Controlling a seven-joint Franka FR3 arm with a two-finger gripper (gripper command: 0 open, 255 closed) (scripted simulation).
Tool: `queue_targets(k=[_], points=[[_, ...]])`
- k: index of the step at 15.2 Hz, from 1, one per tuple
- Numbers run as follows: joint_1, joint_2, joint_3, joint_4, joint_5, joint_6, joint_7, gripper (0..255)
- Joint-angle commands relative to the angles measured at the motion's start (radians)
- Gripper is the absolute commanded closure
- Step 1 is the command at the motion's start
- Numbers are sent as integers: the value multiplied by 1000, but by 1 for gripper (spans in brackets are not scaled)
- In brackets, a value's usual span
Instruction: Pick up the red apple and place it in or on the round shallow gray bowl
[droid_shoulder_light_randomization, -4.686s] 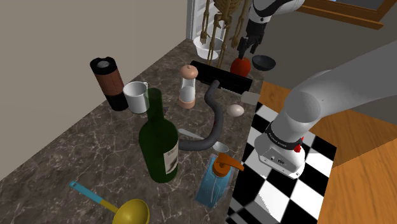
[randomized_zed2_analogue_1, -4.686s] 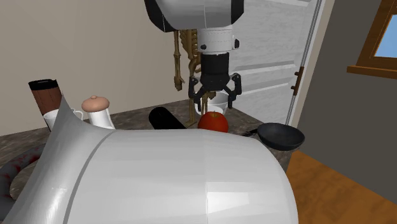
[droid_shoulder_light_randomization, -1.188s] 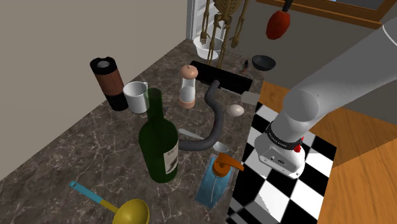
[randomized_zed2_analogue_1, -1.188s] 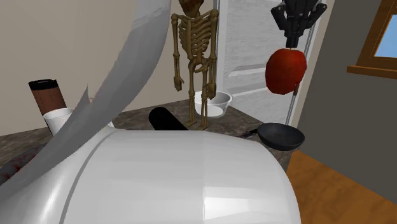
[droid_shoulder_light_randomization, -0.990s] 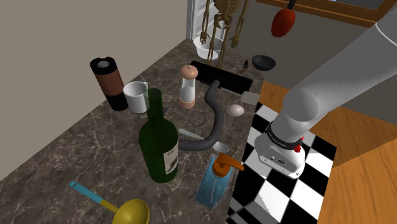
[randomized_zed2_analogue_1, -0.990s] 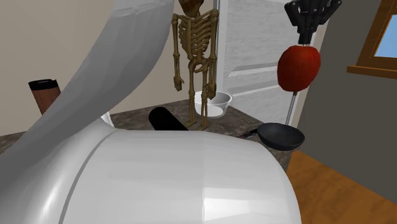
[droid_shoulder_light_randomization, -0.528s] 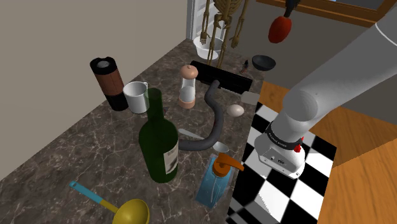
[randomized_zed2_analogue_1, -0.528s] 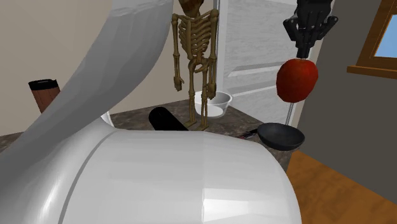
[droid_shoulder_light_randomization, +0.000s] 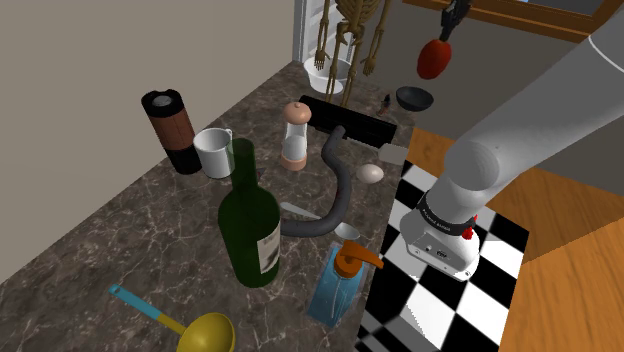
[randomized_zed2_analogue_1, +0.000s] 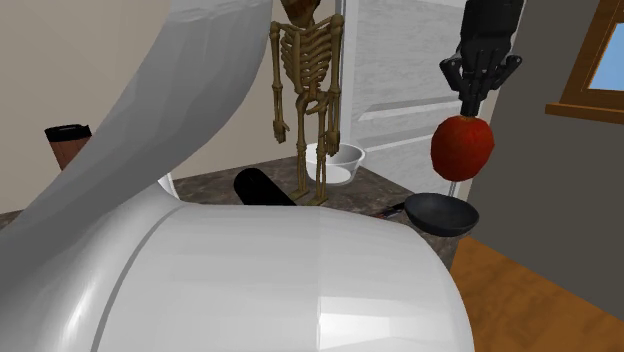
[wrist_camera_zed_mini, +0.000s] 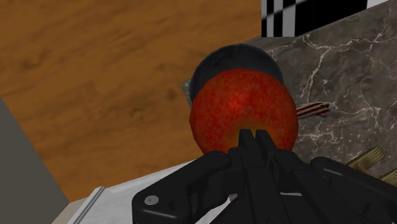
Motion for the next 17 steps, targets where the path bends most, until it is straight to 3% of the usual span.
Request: queue_targets(k=[1,12,17], points=[[-1,1,-3,-27,-1,28,1,255],[-4,37,-25,-146,8,179,-6,255],[-4,37,-25,-146,8,179,-6,255]])
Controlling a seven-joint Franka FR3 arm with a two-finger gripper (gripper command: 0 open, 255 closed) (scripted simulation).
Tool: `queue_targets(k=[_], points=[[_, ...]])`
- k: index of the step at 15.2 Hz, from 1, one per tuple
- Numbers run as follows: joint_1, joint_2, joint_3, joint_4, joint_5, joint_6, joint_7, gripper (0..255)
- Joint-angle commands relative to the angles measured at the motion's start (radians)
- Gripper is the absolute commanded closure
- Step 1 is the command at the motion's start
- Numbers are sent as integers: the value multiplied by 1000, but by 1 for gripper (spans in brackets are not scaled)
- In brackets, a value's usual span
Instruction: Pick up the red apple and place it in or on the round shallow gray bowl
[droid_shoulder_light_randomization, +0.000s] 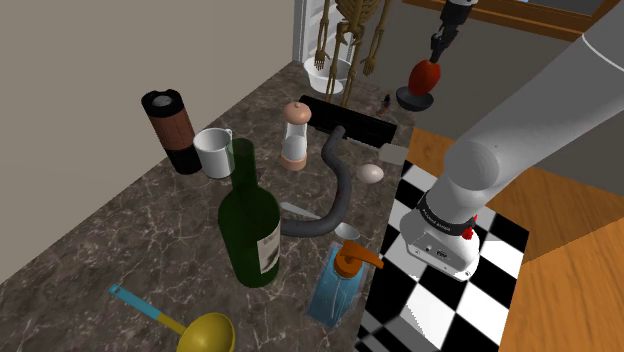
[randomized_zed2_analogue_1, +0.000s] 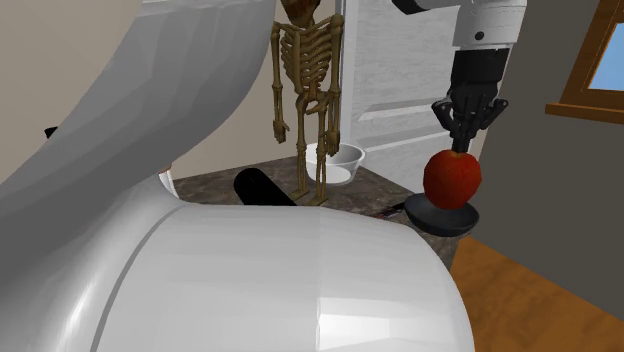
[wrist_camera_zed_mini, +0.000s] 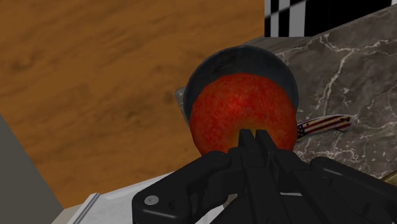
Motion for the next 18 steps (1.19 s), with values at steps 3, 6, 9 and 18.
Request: queue_targets(k=[3,6,9,18], points=[[0,0,0,0,0,1,0,255],[0,0,0,0,0,1,0,0],[0,0,0,0,0,1,0,0],[2,-39,23,95,-12,-129,13,0]])
